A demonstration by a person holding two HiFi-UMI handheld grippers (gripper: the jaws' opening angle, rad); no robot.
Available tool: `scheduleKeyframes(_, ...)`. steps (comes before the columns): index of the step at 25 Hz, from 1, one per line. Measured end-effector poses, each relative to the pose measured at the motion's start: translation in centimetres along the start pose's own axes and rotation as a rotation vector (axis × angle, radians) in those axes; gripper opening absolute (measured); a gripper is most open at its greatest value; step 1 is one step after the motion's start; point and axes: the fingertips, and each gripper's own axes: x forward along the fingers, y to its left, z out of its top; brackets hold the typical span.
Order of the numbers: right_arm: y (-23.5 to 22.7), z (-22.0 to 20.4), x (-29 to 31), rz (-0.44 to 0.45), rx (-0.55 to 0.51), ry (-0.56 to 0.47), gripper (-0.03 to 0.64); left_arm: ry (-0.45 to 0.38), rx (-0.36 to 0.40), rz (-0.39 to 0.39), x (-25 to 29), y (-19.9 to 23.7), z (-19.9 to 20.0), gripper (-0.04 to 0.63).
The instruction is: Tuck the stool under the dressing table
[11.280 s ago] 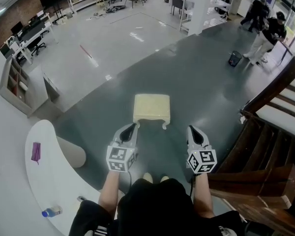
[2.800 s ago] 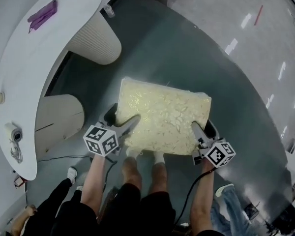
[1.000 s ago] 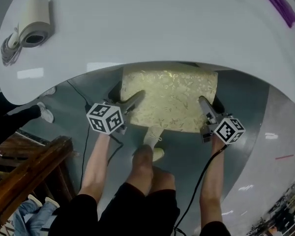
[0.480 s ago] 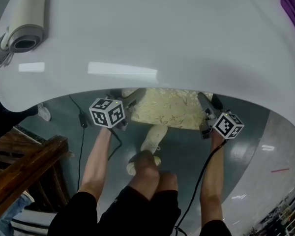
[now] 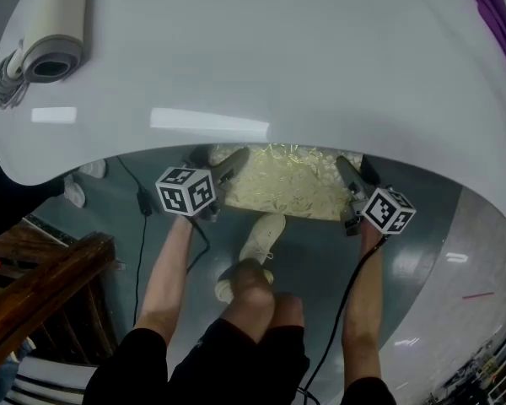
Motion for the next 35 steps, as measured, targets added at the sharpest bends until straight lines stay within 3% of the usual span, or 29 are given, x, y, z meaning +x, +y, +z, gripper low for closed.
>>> scheduleKeyframes(5, 2.1, 0.7, -1.8, -0.077, -0.180, 0.004, 0.373, -0.004, 0.082, 0.038, -1.6, -1.4, 0.7, 0.417)
scheduleKeyframes(12, 7.1, 2.6, -7.0, -0.111, -0.316, -0.052, 0.345, -0.050, 0.244, -0.003, -5.9, -7.6, 4.0, 0.314)
scheduleKeyframes(17, 13.1, 4.6, -11.8, -0.147, -0.402, -0.125, 0.237, -0.081, 0.309, -0.039, -10.6, -12.7, 6.5, 0.236)
scheduleKeyframes(21, 18.7, 7.9, -15.9, -0.170, -0.474, -0.203, 0.201, -0.138, 0.377, -0.075, -15.1, -17.1, 10.5, 0.165)
scheduleKeyframes(27, 26.6, 12.8, -23.1, -0.212, -0.507, -0.321, 0.114, -0.217, 0.466, -0.084, -22.4, -22.6, 16.9, 0.072)
scheduleKeyframes(35, 34.8, 19.2, -31.5, -0.237, -0.512, -0.431, 0.085, -0.291, 0.522, -0.112, -29.8, -29.0, 25.0, 0.017)
